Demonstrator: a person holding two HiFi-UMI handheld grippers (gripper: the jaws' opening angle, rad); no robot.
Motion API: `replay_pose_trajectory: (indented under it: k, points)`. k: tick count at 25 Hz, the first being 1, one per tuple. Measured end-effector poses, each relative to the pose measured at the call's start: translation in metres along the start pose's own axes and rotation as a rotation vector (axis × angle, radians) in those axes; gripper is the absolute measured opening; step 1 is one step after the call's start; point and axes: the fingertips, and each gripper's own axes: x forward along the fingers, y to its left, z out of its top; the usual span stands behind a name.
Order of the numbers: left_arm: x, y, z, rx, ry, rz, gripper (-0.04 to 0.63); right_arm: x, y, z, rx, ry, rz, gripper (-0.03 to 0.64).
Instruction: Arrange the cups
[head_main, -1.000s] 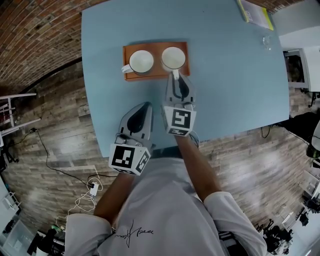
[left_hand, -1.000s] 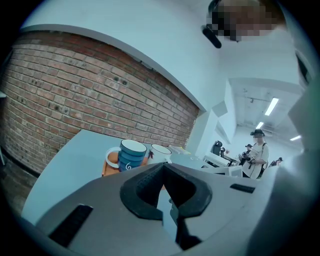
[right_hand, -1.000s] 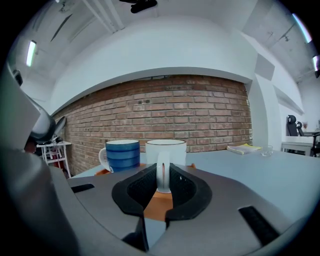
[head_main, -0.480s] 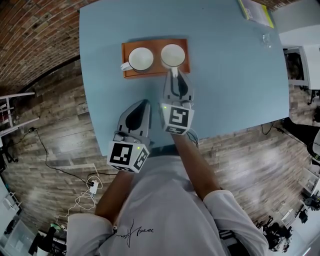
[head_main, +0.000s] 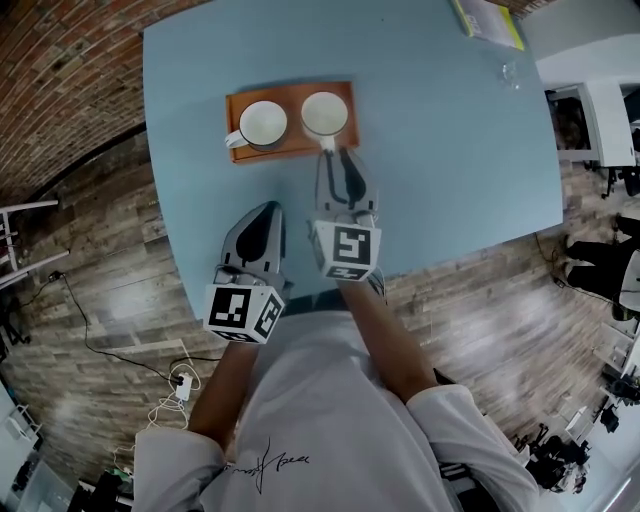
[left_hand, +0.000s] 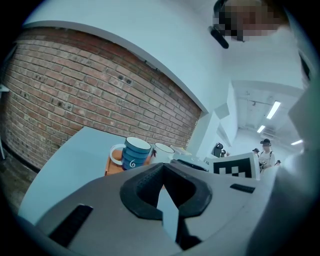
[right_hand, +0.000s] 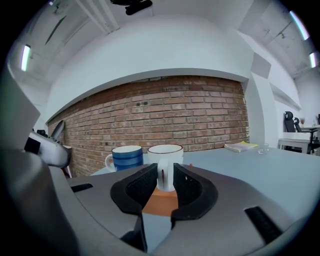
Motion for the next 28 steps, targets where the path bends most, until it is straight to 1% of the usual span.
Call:
replay_pose_trajectory:
  k: [5,10,17,22,28]
  points:
    - [0.002,0.001,0.004,0.001,-0.021,-0.003,0.008,-0.018,-0.005,0.006,0.008,-0.004,-0.003,0.078]
    - [0.004,-0.005,0.007,0.004,-0.033,-0.019,0.008,-0.027,-0.005,0.017,-0.018,-0.012,0.031,0.06]
    - [0.007,-0.012,0.011,0.018,-0.045,-0.045,0.008,-0.036,0.006,0.033,-0.019,-0.009,0.095,0.052]
    - [0.007,-0.013,0.016,0.035,-0.053,-0.053,0.008,-0.046,0.018,0.045,0.005,-0.01,0.144,0.048]
    - [-0.001,-0.012,0.023,0.051,-0.064,-0.058,0.008,-0.059,0.033,0.051,-0.038,0.013,0.217,0.041]
